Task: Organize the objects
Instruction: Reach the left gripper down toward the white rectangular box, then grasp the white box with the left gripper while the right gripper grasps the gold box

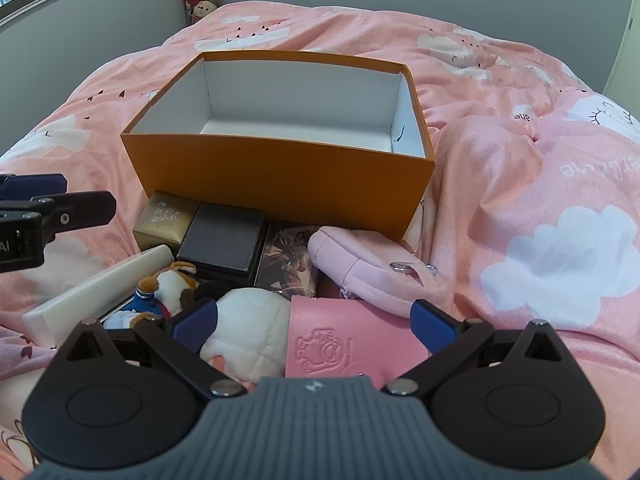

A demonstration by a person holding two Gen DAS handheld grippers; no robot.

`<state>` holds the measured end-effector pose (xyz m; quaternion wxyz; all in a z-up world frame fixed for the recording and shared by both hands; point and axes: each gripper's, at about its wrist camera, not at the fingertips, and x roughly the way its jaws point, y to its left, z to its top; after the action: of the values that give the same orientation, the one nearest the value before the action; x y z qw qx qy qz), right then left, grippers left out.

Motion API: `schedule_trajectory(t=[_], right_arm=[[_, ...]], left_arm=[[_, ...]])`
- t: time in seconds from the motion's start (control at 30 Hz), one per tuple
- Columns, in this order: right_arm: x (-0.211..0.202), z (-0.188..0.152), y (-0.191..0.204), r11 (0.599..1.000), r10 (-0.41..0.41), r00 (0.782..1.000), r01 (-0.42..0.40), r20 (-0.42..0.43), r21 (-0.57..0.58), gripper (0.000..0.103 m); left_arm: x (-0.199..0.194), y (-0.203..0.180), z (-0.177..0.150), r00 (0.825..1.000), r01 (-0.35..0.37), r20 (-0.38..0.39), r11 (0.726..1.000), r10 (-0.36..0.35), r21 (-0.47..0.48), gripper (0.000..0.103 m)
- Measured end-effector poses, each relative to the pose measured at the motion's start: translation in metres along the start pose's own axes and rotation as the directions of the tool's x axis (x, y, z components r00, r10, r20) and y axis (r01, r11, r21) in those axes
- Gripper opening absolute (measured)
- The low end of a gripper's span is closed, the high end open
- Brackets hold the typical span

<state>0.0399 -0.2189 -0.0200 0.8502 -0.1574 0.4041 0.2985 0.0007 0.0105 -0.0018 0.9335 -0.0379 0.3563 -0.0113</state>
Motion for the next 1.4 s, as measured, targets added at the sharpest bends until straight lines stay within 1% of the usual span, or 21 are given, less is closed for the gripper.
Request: schedule_trajectory(t=[0.17, 0.23, 0.33, 0.47, 0.53, 0.6, 0.67, 0.73, 0.77, 0.8, 0.83, 0.93, 1.0, 1.07, 1.2, 1.27, 1.3, 1.4], right_arm=[[0.001, 0.0, 0.0, 1.0, 0.003, 1.0, -0.003, -0.006, 0.0, 0.102], [0.003, 0.001, 0.0, 1.0, 0.011, 1.0, -0.011, -0.015, -0.002, 0.102], [0.005, 0.002, -0.001, 1.0, 0.027, 0.999, -0.027, -0.027, -0.004, 0.102], [0.007, 0.008, -0.003, 0.998, 0.06, 0.997, -0.061, -0.044, -0.016, 0.102], [0.009, 0.014, -0.003, 0.996, 0.079, 0.996, -0.081, -0.05, -0.033, 0.098], [0.012, 0.021, -0.002, 0.992, 0.113, 0.991, -0.116, -0.065, -0.046, 0.085], [0.018, 0.03, 0.0, 0.986, 0.157, 0.984, -0.161, -0.089, -0.039, 0.077], [0.024, 0.039, 0.003, 0.978, 0.206, 0.972, -0.209, -0.113, -0.02, 0.076], [0.027, 0.042, 0.005, 0.973, 0.228, 0.966, -0.232, -0.121, -0.016, 0.075], [0.03, 0.045, 0.008, 0.968, 0.248, 0.96, -0.252, -0.128, -0.018, 0.074], [0.033, 0.048, 0.012, 0.963, 0.261, 0.956, -0.267, -0.135, -0.025, 0.073], [0.038, 0.051, 0.023, 0.954, 0.283, 0.948, -0.294, -0.149, -0.064, 0.071], [0.042, 0.052, 0.028, 0.946, 0.298, 0.94, -0.314, -0.164, -0.085, 0.071], [0.047, 0.051, 0.03, 0.942, 0.303, 0.937, -0.322, -0.176, -0.096, 0.071], [0.054, 0.051, 0.028, 0.942, 0.292, 0.939, -0.315, -0.18, -0.116, 0.071], [0.057, 0.051, 0.027, 0.94, 0.295, 0.938, -0.319, -0.184, -0.121, 0.071], [0.058, 0.052, 0.026, 0.939, 0.298, 0.936, -0.323, -0.187, -0.121, 0.071], [0.063, 0.053, 0.025, 0.936, 0.303, 0.933, -0.329, -0.196, -0.121, 0.071]], left_arm=[[0.002, 0.001, 0.0, 1.0, 0.02, -0.018, 1.0, -0.02, -0.001, 0.085], [0.002, 0.002, 0.001, 1.0, 0.021, -0.022, 1.0, -0.021, -0.003, 0.081], [0.003, 0.006, 0.003, 0.999, 0.016, -0.042, 1.0, -0.017, -0.011, 0.08], [0.005, 0.023, 0.008, 0.996, 0.039, -0.081, 0.998, -0.044, -0.053, 0.08], [0.006, 0.034, 0.012, 0.995, 0.032, -0.096, 0.996, -0.04, -0.082, 0.08], [0.009, 0.041, 0.015, 0.991, 0.031, -0.125, 0.996, -0.041, -0.087, 0.079], [0.014, 0.046, 0.017, 0.982, 0.061, -0.17, 0.993, -0.077, -0.101, 0.078], [0.023, 0.05, 0.017, 0.96, 0.118, -0.237, 0.984, -0.148, -0.136, 0.078], [0.028, 0.052, 0.017, 0.944, 0.144, -0.274, 0.977, -0.182, -0.155, 0.078], [0.034, 0.053, 0.017, 0.928, 0.158, -0.312, 0.973, -0.204, -0.168, 0.078], [0.039, 0.054, 0.017, 0.915, 0.159, -0.343, 0.972, -0.21, -0.172, 0.08], [0.057, 0.057, 0.015, 0.878, 0.131, -0.436, 0.974, -0.199, -0.183, 0.084], [0.069, 0.06, 0.014, 0.842, 0.103, -0.504, 0.974, -0.192, -0.2, 0.084], [0.08, 0.063, 0.012, 0.809, 0.081, -0.554, 0.971, -0.196, -0.225, 0.084], [0.101, 0.067, 0.008, 0.731, 0.054, -0.648, 0.964, -0.216, -0.26, 0.084], [0.108, 0.066, 0.005, 0.698, 0.053, -0.677, 0.96, -0.233, -0.276, 0.084], [0.111, 0.065, 0.003, 0.689, 0.047, -0.686, 0.959, -0.233, -0.278, 0.085], [0.117, 0.063, 0.001, 0.676, 0.037, -0.701, 0.961, -0.226, -0.274, 0.085]])
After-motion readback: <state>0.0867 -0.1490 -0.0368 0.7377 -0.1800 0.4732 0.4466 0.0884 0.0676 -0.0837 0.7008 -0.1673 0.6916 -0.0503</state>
